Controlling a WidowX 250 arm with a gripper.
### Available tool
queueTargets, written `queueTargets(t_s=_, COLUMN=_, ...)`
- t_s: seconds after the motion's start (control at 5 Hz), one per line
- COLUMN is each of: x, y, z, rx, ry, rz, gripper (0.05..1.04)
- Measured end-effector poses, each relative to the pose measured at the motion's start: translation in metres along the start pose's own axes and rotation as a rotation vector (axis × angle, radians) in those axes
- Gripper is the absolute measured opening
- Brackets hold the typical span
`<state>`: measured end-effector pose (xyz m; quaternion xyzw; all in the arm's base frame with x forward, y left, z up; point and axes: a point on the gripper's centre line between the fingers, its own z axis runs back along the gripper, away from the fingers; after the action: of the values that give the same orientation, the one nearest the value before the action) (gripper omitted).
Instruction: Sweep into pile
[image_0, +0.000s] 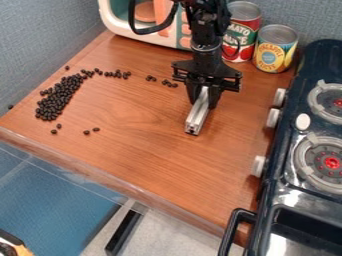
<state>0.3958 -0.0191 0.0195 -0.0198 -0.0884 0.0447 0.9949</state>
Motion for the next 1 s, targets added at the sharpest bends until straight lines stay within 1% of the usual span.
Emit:
queueTargets(t_s=0.2, x=0.002, y=0.001, z=0.001, rx=0.001, ry=-0.005, rz=-0.001, gripper=0.37)
queueTargets(t_s=0.6, x=0.005, y=0.03, z=0.002, rx=-0.018, ry=-0.006, rz=0.057, gripper=0.37)
queueTargets(t_s=0.8, x=0.005, y=0.038, z=0.003, rx=-0.016, ry=-0.006, rz=0.062, gripper=0.37)
queueTargets(t_s=1.0, x=0.007, y=0.051, z=0.003, rx=-0.002, ry=-0.015, rz=0.081, gripper=0.37)
